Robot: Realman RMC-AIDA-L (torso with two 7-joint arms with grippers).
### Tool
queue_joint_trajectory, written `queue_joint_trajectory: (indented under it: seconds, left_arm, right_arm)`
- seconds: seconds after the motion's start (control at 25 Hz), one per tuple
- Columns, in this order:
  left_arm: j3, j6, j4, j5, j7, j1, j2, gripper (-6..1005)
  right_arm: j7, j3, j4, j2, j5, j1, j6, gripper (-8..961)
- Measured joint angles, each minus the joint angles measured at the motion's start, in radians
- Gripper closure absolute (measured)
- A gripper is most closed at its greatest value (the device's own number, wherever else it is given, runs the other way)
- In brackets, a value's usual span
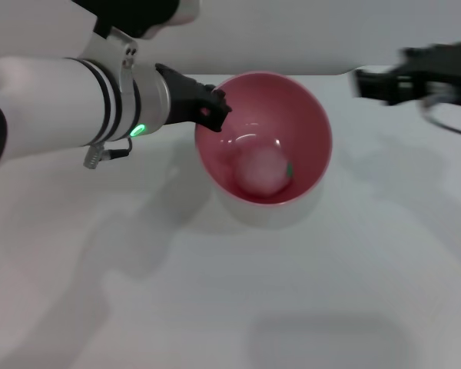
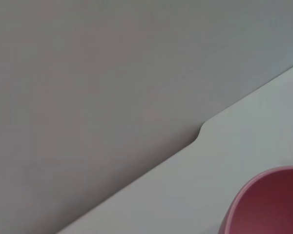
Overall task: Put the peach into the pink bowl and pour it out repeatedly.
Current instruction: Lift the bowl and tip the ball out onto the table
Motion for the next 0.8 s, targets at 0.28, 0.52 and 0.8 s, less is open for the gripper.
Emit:
queue_joint_trajectory:
  seconds: [0.28,0.52,0.8]
  left_arm:
    - [0.096,0.262,0.107,0.004,0.2,0.017,0.0,954]
    - [0.168,0.396,0.177,0.068,0.32,0.008,-0.003,955]
    - [0.17,0.561,0.225,0.089,0.47,0.025,-0.001,955]
  right_arm:
    - [-0.027,0.111,0.0,0.004,0.002,-0.107,0.022,288]
    - [-0.051,0.165,-0.034,0.006,0.004,-0.139,0.029,412]
    - [-0.063,0.174,-0.074,0.006,0.005,-0.141,0.059,673]
